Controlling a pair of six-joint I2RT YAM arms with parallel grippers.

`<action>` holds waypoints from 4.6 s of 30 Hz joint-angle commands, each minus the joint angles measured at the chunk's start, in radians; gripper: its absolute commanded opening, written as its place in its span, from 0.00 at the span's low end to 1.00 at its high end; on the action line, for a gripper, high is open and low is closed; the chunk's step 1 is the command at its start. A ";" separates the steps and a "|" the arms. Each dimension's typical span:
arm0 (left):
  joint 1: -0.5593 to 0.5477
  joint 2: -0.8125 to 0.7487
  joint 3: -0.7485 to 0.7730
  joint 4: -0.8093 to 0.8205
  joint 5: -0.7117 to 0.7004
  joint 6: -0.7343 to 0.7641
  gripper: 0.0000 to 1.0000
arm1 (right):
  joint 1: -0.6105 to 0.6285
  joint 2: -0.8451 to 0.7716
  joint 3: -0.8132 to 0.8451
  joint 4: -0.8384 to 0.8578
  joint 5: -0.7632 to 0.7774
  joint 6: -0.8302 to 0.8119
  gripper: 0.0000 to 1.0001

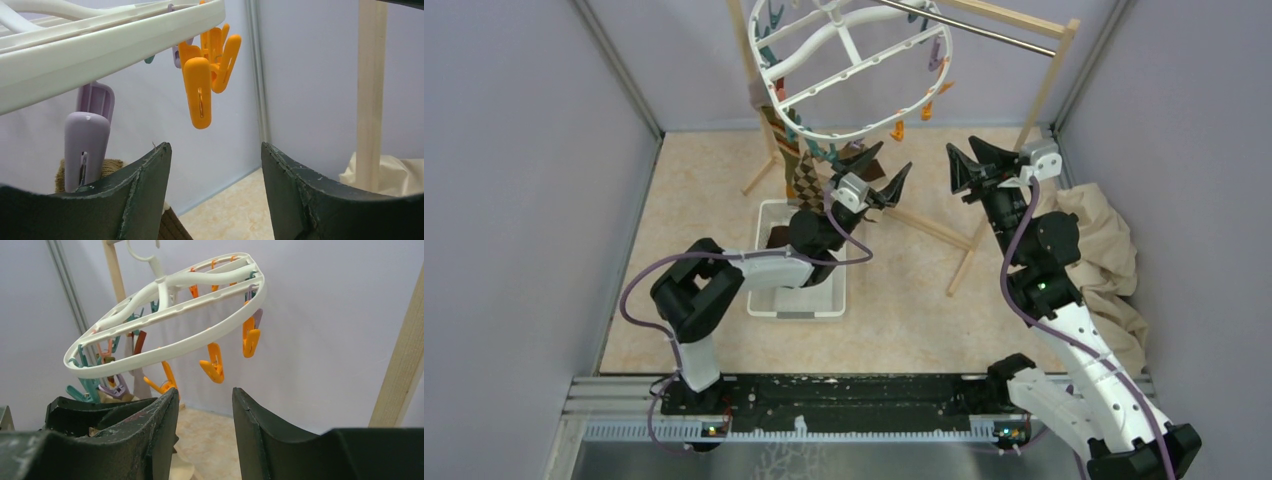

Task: Clip the socks to the hanger
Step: Open the clamp at the hanger.

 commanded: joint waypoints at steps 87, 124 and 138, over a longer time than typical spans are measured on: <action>-0.014 -0.028 0.164 -0.184 0.022 -0.108 0.00 | -0.015 0.054 0.058 -0.024 -0.265 -0.026 0.40; -0.010 -0.250 0.084 -0.484 0.297 -0.170 0.00 | 0.035 0.254 0.242 -0.107 -0.293 -0.137 0.61; -0.010 -0.328 0.040 -0.511 0.353 -0.191 0.00 | 0.035 0.236 0.227 -0.112 -0.261 -0.127 0.00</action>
